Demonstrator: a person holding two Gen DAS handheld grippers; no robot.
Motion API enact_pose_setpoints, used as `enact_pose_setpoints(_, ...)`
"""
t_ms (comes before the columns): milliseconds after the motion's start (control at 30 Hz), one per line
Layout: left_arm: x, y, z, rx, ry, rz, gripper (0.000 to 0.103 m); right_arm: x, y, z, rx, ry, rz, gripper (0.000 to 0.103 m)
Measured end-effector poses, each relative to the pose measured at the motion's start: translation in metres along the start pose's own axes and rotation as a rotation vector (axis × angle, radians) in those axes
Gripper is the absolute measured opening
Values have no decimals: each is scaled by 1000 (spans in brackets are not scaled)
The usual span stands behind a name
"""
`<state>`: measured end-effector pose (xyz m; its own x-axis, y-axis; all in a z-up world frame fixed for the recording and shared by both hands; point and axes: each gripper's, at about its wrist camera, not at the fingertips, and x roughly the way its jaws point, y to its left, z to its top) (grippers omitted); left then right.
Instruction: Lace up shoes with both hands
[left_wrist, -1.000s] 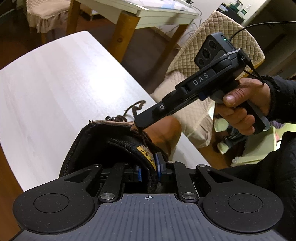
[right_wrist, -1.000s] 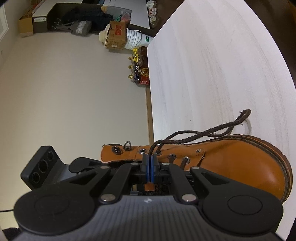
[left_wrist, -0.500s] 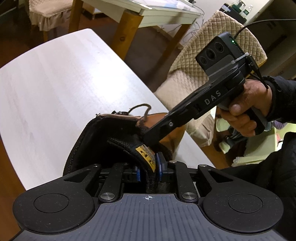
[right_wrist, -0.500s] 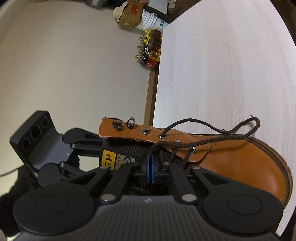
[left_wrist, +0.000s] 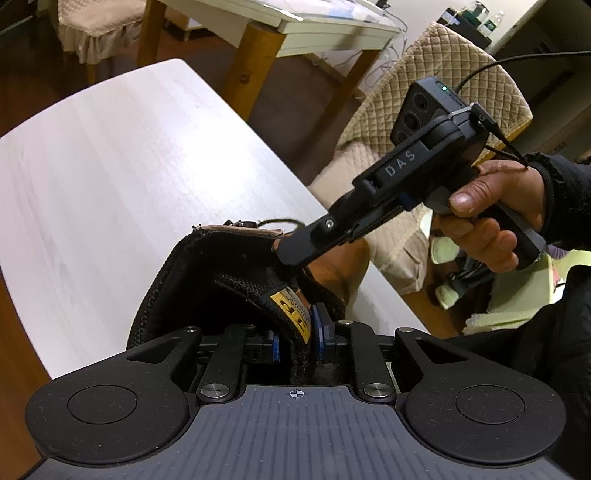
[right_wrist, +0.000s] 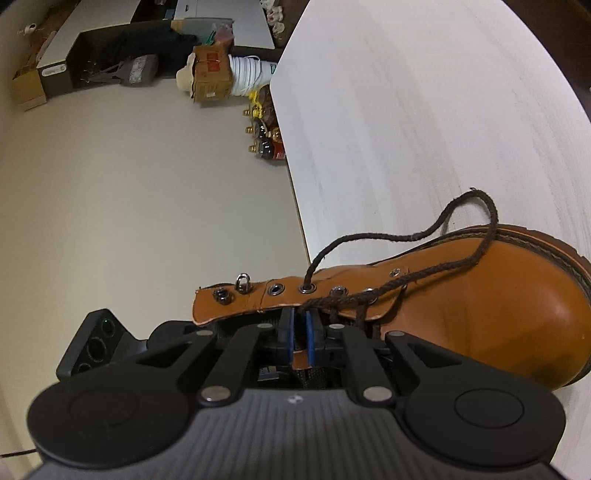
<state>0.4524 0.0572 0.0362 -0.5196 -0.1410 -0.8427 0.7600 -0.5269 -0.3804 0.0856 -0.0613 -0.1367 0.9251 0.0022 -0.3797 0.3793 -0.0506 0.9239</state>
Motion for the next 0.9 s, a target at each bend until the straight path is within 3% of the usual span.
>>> enact_pose_setpoints(167,1,2,-1,-8,0,-3,19,11,24,-5,-165,71,-50,4)
enact_pose_setpoints(300,1,6,-1,-35,-3,-13,20,-3,18,-3,-112,24,-33,15)
enact_pose_setpoints(467,1,11,-2,-69,-7,-25,20,-21,24,-26,-178,7,-69,15)
enact_pose_setpoints(667,2,18,-3,-109,-12,-39,20,-4,50,-51,-400,24,-154,14)
enact_pose_setpoints(900,2,18,-3,-106,-14,-39,18,7,59,-65,-480,28,-208,13)
